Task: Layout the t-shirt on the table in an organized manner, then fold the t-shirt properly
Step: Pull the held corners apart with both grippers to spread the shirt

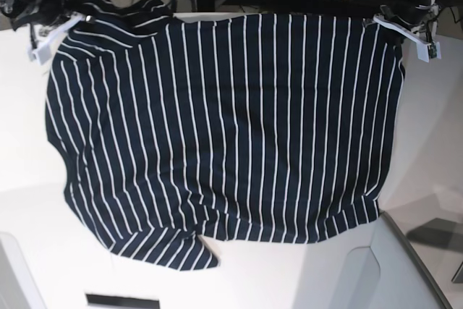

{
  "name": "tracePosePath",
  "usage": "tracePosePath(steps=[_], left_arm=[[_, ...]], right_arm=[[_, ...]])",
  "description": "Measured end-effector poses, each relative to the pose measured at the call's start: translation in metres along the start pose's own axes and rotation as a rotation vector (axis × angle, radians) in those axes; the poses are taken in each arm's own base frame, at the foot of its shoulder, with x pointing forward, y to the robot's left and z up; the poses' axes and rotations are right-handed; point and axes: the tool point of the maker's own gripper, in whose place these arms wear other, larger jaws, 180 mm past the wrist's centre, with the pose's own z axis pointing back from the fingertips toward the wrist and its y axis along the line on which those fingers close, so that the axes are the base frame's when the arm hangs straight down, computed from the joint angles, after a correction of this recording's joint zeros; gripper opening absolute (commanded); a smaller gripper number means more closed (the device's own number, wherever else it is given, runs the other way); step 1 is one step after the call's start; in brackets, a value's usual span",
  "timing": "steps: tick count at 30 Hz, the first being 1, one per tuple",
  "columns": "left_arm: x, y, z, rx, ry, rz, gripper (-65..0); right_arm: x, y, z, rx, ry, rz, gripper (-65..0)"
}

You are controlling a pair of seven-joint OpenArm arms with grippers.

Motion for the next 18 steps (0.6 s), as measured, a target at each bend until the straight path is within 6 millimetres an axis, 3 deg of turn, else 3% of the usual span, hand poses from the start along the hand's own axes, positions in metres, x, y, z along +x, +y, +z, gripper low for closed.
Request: tracePosePath(steps=[9,13,16,18], left_arm=[[0.007,0.018,0.006,0.049,-0.026,0.011,-65.0],[0.007,0.017,0.006,0.042,-0.025,0.015,-65.0],[0.005,0.014,0.005,0.036,-0.023,0.021,-65.0],[0.006,0.014,0.005,0.036,-0.023,0.018,-65.0]], right_arm=[[-0.009,0.012,-0.01,0.03,0.042,0.019,-64.8],[-0.006,-0.007,-0.007,-0.01,0.024,-0.029,-64.8],[-0.005,-0.006,-0.007,-0.004,0.023,-0.03,-64.5],[-0.007,-0.003,-0.007,0.008,0.04,-0.034,-59.3]])
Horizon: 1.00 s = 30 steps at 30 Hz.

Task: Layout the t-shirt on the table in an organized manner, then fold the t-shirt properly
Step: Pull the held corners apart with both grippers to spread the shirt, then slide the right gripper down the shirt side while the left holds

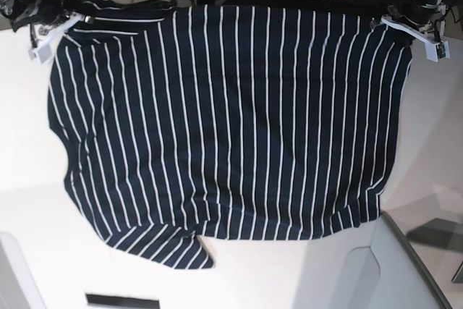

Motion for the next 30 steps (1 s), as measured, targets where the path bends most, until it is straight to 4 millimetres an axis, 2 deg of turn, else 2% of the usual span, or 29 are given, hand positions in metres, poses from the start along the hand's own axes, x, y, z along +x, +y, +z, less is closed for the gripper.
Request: tracePosePath(steps=[2,3,5,7,10,12,13,16,17,19,23,30], left_arm=[[0.0,0.001,0.0,0.001,-0.001,-0.002,-65.0],[0.0,0.0,0.0,0.002,0.001,-0.002,-65.0],[-0.001,-0.001,0.0,0.0,0.001,0.001,-65.0],[-0.002,-0.002,0.0,0.0,0.002,0.009,-65.0],[-0.004,-0.004,0.0,-0.001,0.004,0.014,-65.0],[-0.004,-0.004,-0.001,-0.004,0.003,0.015,-65.0],[-0.004,-0.004,-0.001,-0.003,0.004,0.013,-65.0],[-0.001,-0.004,-0.001,-0.002,-0.002,0.013,-65.0],[0.002,-0.005,-0.003,-0.004,-0.01,0.016,-65.0],[0.006,-0.008,-0.005,-0.011,-0.02,0.018,-65.0],[0.003,-0.007,-0.004,-0.009,-0.013,0.022,-65.0],[0.003,-0.006,-0.005,-0.007,-0.012,0.021,-65.0]], right_arm=[[-0.012,0.002,0.0,0.003,0.084,0.003,-46.4],[-0.012,0.004,0.0,0.009,0.087,0.002,-39.5],[-0.006,0.007,0.002,0.04,0.058,-0.022,-27.9],[0.012,0.0,0.01,0.048,-0.036,-0.073,-23.0],[0.041,-0.029,0.028,-0.026,-0.194,-0.118,-26.0],[0.061,-0.04,0.034,-0.078,-0.25,-0.108,-33.5],[0.075,-0.037,0.035,-0.087,-0.276,-0.088,-39.9],[0.121,-0.006,0.025,-0.043,-0.328,0.001,-61.1],[0.136,0.005,0.019,-0.019,-0.342,0.012,-65.0],[0.155,0.017,0.001,0.008,-0.322,0.013,-62.9],[0.158,0.014,-0.031,-0.013,-0.229,-0.017,-65.0],[0.174,0.0,-0.044,-0.069,-0.288,-0.027,-65.0]])
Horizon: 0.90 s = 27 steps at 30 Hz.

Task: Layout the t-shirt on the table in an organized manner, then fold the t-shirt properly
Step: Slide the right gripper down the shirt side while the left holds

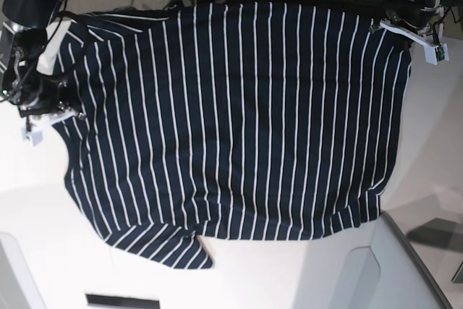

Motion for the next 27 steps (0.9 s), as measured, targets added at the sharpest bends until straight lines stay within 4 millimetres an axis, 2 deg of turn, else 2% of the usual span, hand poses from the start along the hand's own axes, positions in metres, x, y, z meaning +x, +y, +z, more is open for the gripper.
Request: tracePosePath(steps=[11,15,18,25,27], left_arm=[[0.0,0.0,0.0,0.001,-0.001,0.0,-65.0],[0.0,0.0,0.0,0.001,-0.001,0.0,-65.0],[0.0,0.0,0.0,0.001,-0.001,0.001,-65.0],[0.0,0.001,0.0,0.001,-0.001,0.001,-65.0],[0.0,0.0,0.0,0.001,-0.001,0.001,-65.0]], right_arm=[[0.01,-0.004,0.0,-0.032,-0.018,0.011,-65.0],[0.013,-0.017,0.002,-0.089,-0.04,-0.087,-65.0],[0.015,-0.024,0.004,-0.106,-0.058,-0.096,-65.0],[0.017,-0.027,0.006,-0.112,-0.067,-0.105,-65.0],[0.019,-0.039,0.01,-0.143,-0.083,-0.173,-65.0]])
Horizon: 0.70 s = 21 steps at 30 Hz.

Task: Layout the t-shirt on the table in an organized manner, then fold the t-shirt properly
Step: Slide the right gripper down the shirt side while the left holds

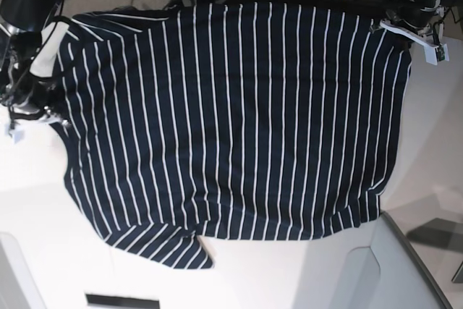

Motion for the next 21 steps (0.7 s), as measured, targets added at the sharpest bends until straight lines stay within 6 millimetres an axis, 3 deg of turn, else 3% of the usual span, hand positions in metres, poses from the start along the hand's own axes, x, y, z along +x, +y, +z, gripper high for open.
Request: tracePosePath(steps=[2,14,21], left_arm=[[0.0,0.0,0.0,0.0,0.0,-0.001,-65.0],[0.0,0.0,0.0,0.0,0.0,-0.001,-65.0],[0.0,0.0,0.0,0.0,0.0,0.0,-65.0]], right_arm=[[0.004,-0.01,0.002,-0.03,-0.011,-0.033,-65.0],[0.012,-0.018,0.003,-0.083,-0.056,-0.121,-65.0],[0.024,-0.01,0.011,-0.054,-0.106,-0.133,-65.0]])
